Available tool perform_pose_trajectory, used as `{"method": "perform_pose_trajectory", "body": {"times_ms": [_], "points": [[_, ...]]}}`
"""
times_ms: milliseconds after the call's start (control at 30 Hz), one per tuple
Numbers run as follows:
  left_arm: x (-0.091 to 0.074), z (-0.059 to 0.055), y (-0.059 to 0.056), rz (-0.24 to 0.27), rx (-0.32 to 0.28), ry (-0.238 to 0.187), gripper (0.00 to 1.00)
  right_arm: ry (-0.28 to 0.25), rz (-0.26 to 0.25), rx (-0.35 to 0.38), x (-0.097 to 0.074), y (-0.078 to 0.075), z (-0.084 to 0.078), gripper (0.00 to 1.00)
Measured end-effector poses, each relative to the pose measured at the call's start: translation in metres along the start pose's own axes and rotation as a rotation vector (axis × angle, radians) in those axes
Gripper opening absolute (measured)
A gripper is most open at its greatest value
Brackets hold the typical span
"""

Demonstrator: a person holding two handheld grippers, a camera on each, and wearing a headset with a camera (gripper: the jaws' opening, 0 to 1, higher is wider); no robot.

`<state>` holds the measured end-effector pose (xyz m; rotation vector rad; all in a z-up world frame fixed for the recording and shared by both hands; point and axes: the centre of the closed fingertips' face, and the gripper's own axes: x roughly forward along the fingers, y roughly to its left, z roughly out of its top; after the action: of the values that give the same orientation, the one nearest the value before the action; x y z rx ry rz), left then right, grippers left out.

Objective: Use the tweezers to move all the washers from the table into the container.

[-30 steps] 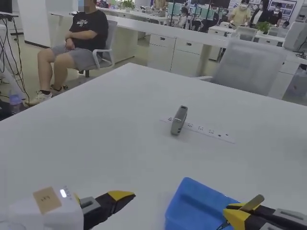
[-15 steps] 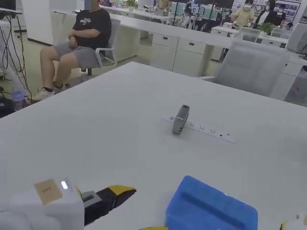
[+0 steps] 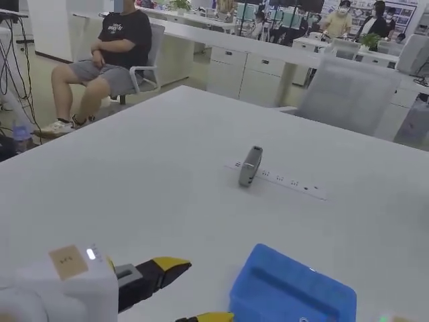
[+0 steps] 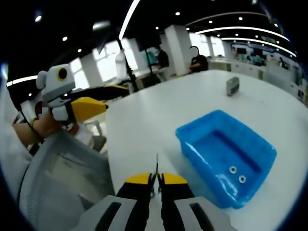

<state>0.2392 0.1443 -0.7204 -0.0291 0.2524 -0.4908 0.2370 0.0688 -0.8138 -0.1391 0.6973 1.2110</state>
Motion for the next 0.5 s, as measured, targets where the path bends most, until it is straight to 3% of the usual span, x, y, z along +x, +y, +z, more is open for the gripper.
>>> {"method": "perform_pose_trajectory", "body": {"times_ms": [300,500], "points": [[-0.001,0.001,0.0,0.001,-0.004,-0.006,0.42,0.01,0.0,-0.042,0.005,0.009,-0.001,0.04],[-0.001,0.0,0.0,-0.002,0.003,-0.002,0.42,0.047,0.017,-0.221,0.009,0.024,-0.002,0.04]]}}
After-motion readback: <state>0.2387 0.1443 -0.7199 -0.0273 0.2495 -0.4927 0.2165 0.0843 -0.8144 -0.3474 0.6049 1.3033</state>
